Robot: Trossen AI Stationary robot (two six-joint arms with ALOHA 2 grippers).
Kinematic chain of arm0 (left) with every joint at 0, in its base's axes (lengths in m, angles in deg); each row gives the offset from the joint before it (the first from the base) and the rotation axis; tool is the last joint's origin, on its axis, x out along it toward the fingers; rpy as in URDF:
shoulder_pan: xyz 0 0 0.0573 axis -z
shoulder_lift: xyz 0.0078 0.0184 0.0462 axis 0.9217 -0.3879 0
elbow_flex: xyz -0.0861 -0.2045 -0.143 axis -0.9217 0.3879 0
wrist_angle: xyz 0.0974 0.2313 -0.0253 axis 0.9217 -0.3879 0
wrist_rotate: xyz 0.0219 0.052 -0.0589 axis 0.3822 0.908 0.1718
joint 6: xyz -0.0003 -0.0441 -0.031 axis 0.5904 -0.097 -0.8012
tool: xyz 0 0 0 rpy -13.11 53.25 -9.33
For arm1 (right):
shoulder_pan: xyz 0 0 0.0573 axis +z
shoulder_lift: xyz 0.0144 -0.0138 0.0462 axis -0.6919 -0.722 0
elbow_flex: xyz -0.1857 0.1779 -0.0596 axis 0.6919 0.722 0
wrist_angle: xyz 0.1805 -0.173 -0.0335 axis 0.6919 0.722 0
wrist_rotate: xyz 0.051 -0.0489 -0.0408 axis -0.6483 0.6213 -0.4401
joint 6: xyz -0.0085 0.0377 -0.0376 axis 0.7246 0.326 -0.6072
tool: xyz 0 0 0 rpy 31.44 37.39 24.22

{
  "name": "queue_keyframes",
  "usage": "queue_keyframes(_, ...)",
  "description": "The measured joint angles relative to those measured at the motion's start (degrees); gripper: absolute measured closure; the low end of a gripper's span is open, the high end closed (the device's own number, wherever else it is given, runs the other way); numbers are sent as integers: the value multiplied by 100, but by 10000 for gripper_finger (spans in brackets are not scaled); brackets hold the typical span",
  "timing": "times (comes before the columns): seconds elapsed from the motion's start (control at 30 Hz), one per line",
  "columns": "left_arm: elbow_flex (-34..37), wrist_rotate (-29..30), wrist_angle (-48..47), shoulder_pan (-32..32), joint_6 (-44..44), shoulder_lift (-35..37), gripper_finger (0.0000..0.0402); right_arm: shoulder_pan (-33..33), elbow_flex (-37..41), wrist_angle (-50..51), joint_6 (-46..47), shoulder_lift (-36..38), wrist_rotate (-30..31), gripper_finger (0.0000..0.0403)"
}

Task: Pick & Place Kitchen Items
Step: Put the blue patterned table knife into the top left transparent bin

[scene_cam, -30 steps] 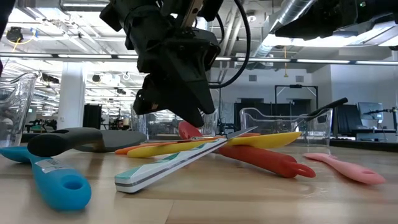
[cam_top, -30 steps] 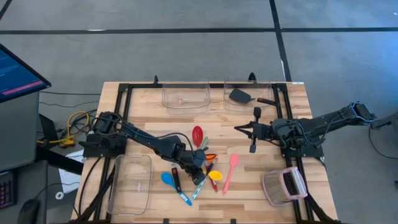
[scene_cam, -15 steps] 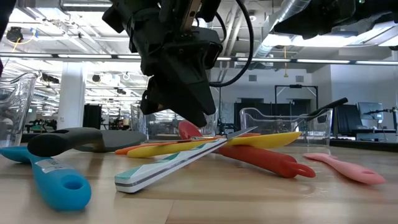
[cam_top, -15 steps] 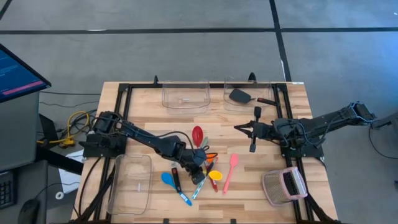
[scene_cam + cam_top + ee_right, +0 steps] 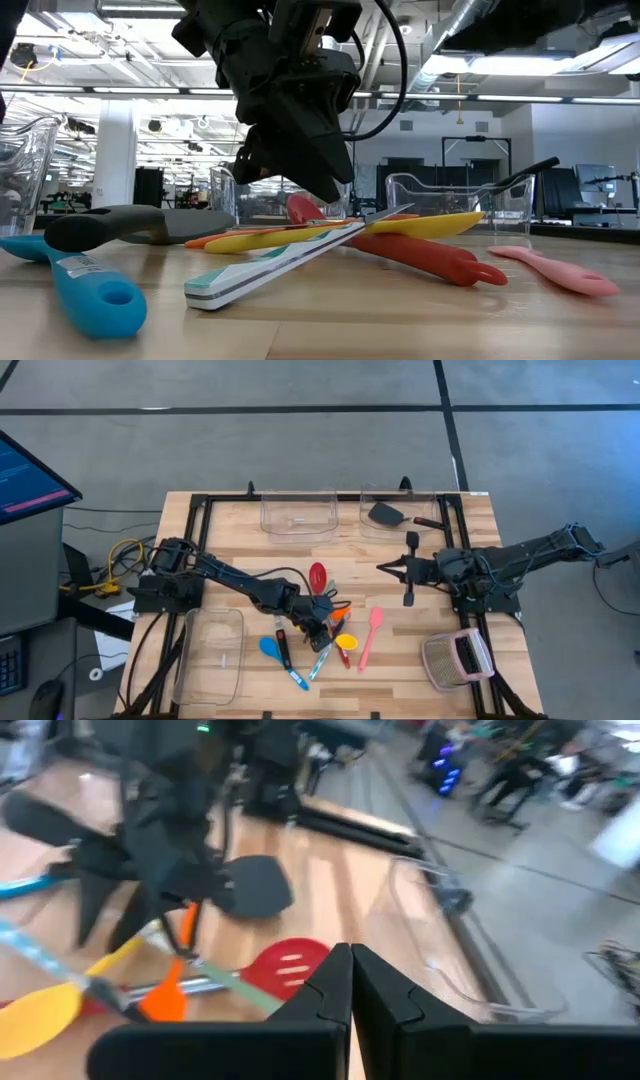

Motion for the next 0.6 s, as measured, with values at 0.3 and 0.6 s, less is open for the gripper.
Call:
queue_keyframes(0.3,0,-140,4,8,5,0,302,67,-1234,1217,6,-1184,-1865,403)
queue_keyframes(0.6,9,-142,16,12,17,0,302,576,-1479,1426,216,-2538,-2417,403)
